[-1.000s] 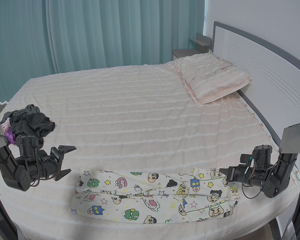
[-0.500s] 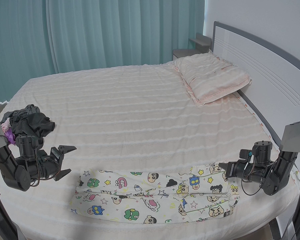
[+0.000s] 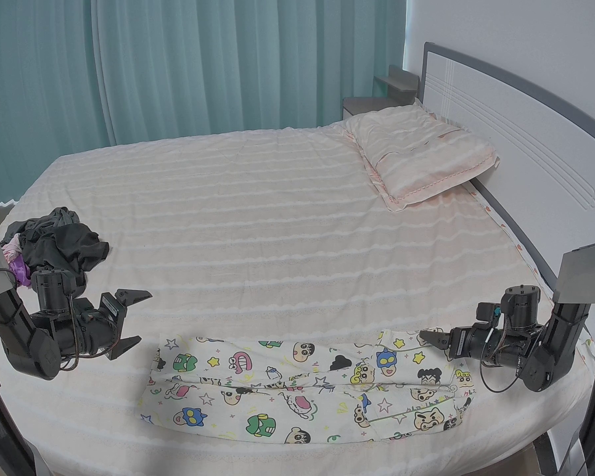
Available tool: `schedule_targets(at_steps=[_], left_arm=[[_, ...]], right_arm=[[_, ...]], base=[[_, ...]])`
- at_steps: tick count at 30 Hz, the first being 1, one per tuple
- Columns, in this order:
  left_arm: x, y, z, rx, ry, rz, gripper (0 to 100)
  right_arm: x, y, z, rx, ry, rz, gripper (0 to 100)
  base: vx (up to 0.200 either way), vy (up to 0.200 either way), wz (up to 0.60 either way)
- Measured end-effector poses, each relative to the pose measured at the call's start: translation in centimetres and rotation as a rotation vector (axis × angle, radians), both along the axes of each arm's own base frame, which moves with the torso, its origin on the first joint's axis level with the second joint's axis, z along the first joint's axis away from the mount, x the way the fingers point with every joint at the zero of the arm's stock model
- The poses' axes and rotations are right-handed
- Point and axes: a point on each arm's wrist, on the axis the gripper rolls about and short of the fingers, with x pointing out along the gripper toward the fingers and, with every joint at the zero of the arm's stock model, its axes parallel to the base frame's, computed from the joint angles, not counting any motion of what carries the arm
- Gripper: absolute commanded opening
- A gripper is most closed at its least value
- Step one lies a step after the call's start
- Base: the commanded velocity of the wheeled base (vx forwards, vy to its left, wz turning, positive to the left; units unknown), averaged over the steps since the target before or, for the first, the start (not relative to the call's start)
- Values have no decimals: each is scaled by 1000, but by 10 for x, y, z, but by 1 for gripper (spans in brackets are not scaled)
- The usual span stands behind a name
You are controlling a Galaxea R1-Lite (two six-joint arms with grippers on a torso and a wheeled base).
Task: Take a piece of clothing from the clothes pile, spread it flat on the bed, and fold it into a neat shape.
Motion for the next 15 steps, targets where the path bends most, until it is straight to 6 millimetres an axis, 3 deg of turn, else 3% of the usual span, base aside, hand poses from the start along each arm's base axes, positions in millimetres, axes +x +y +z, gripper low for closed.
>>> schedule_targets(at_steps=[5,10,11,15], left_arm=[[0,0,0,0,0,0,100],[0,0,0,0,-1,0,100],[0,0,0,0,0,0,100],[0,0,0,-1,1,-1,100]], right_arm=[[-11,1,5,-4,-4,9,100],[-7,2,4,-6,-11,13,100],[-5,2,3,-6,-12,13,0],[-2,4,0,-8,-11,16,0]], base=[[0,0,0],[0,0,0],[0,0,0],[0,0,0]])
